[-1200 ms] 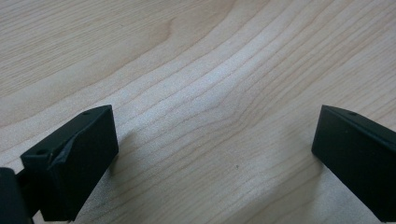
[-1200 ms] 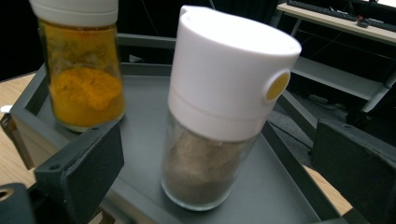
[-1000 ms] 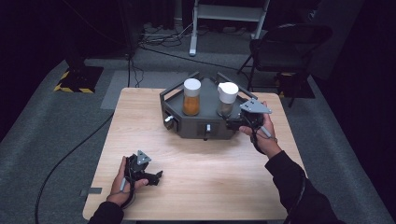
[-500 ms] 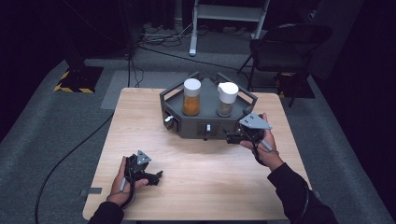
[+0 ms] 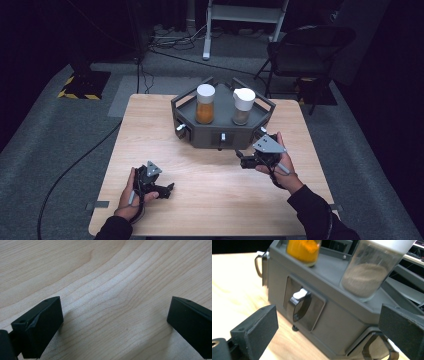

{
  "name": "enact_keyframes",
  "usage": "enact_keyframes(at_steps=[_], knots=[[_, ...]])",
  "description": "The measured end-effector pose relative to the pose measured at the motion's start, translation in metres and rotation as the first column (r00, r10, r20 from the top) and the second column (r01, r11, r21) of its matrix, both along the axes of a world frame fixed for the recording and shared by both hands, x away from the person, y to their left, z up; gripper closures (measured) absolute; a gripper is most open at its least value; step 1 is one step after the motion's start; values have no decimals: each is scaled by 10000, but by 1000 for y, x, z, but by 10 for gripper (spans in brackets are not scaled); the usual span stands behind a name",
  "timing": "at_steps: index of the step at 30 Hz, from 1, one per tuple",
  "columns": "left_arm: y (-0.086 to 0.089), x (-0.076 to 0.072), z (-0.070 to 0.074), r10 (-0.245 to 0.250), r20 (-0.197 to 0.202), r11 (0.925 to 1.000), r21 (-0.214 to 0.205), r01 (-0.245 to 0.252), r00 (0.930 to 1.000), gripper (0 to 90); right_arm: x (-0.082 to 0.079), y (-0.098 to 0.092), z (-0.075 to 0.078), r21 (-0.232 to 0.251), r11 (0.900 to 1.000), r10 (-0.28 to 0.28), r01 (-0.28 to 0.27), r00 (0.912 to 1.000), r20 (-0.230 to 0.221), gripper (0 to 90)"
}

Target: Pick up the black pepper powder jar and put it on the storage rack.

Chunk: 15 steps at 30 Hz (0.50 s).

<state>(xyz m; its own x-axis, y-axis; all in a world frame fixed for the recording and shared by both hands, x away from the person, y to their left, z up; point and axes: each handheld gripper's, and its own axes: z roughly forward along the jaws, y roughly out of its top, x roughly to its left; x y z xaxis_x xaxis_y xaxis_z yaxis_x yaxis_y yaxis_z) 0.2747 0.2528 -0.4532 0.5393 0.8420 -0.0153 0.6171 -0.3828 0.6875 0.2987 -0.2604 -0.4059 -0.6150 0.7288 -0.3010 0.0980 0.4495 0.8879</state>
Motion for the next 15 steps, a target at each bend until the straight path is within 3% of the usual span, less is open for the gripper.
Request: enact_keyframes(at_steps=[15], knots=[[0,0,0,-1,-1,10000,1,1,10000,4,-15,-6,-28,-395,9992,3,-21,9990,-455,25]])
